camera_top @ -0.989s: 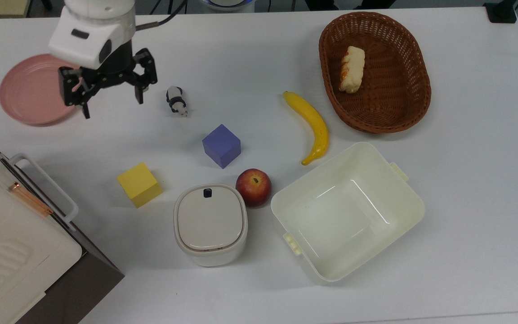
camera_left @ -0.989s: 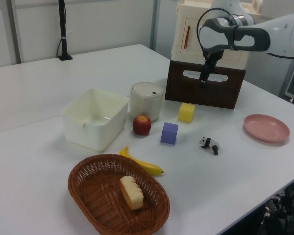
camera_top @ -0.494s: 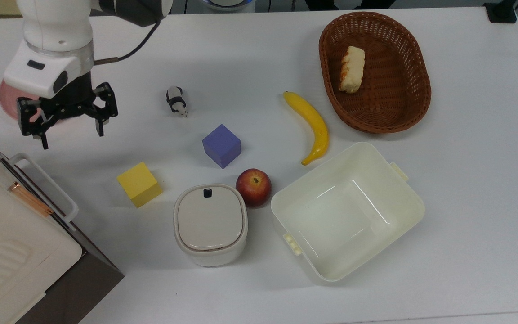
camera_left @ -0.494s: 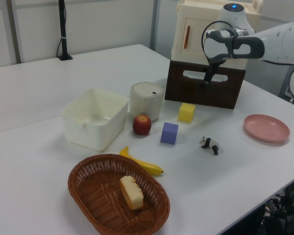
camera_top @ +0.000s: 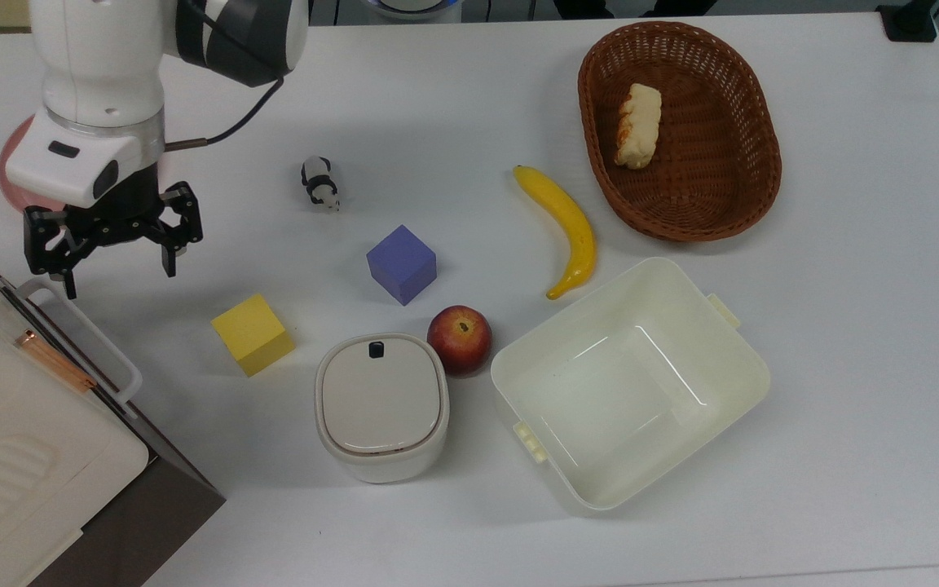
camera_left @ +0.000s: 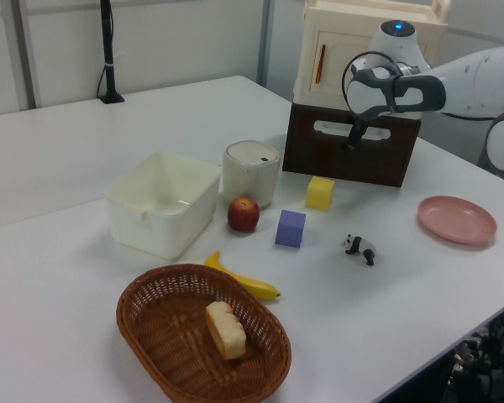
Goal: Slide the drawer open
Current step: 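Move the gripper toward the dark brown drawer's handle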
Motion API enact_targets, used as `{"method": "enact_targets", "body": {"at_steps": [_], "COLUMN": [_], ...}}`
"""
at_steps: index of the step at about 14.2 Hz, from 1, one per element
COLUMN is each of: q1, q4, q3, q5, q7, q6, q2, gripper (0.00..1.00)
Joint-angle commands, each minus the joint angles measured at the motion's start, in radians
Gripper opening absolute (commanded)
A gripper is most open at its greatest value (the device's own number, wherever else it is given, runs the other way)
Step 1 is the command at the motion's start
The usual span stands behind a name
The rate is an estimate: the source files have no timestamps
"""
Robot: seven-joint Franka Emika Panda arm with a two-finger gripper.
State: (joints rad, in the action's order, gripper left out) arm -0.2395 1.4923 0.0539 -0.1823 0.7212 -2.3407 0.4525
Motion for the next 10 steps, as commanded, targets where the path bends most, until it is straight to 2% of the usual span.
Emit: {"method": "enact_targets", "body": {"at_steps": [1,5,10], "q1": [-0.007,-0.011,-0.011], "q4": [-0.03,-0.072,-0.072], "q3": [0.006,0.014,0.021], "q5": [-0.016,-0.016,-0.016], "q7": [0.017,0.017,0.017], "q6": [-0.022,-0.022,-0.066], "q2": [0.021,0.052,0.083], "gripper": [1.0,1.0,1.0]}}
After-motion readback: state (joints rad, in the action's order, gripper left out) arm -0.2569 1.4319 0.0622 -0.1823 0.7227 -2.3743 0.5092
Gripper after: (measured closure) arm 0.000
